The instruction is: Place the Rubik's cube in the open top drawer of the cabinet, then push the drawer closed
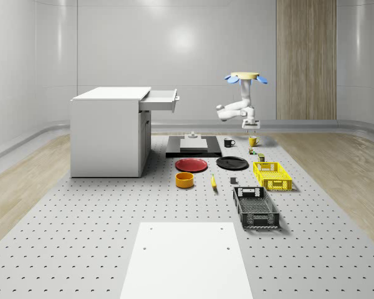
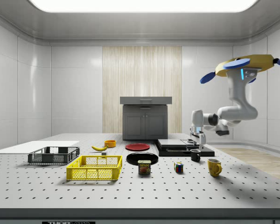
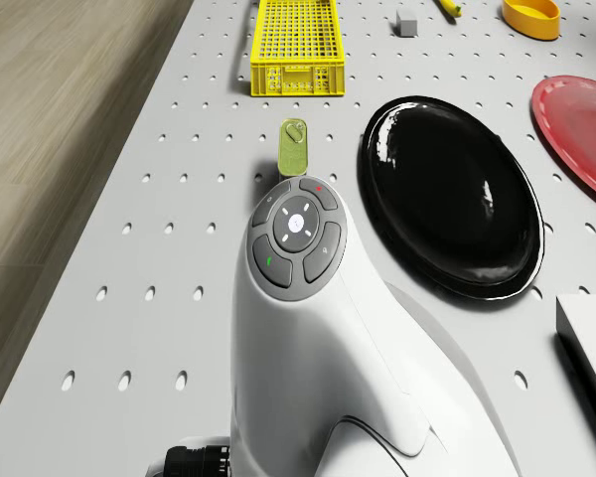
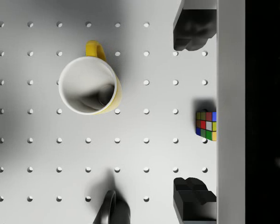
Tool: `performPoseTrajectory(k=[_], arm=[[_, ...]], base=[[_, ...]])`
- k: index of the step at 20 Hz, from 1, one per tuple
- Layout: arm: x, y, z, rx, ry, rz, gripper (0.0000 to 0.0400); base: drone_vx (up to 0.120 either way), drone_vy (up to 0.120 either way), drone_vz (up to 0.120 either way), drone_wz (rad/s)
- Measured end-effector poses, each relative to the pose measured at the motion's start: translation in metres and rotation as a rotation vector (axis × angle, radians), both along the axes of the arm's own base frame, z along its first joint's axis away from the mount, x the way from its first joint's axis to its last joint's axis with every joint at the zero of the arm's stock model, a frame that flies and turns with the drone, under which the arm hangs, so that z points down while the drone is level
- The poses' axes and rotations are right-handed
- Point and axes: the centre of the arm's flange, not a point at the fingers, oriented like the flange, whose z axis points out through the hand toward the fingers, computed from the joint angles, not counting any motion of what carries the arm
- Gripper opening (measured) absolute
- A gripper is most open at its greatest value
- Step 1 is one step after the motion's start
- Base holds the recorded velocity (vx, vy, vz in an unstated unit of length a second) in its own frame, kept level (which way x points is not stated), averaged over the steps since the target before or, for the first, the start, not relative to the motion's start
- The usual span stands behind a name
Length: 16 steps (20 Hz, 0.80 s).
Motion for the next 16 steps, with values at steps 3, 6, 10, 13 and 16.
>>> performPoseTrajectory(k=[3, 6, 10, 13, 16], arm=[[0.0000, 0.0000, 0.0000, 0.000, 0.000, 0.000, 0.0400], [0.0000, 0.0000, 0.0000, 0.000, 0.000, 0.000, 0.0400], [0.0000, 0.0000, 0.0000, 0.000, 0.000, 0.000, 0.0400], [0.0000, 0.0000, 0.0000, 0.000, 0.000, 0.000, 0.0400], [0.0000, 0.0000, 0.0000, 0.000, 0.000, 0.000, 0.0400]], base=[[0.120, 0.000, -0.120, 0.000], [0.120, 0.000, -0.120, 0.000], [0.120, -0.100, -0.120, 0.000], [0.120, -0.067, -0.053, 0.000], [0.120, 0.000, 0.000, 0.000]])
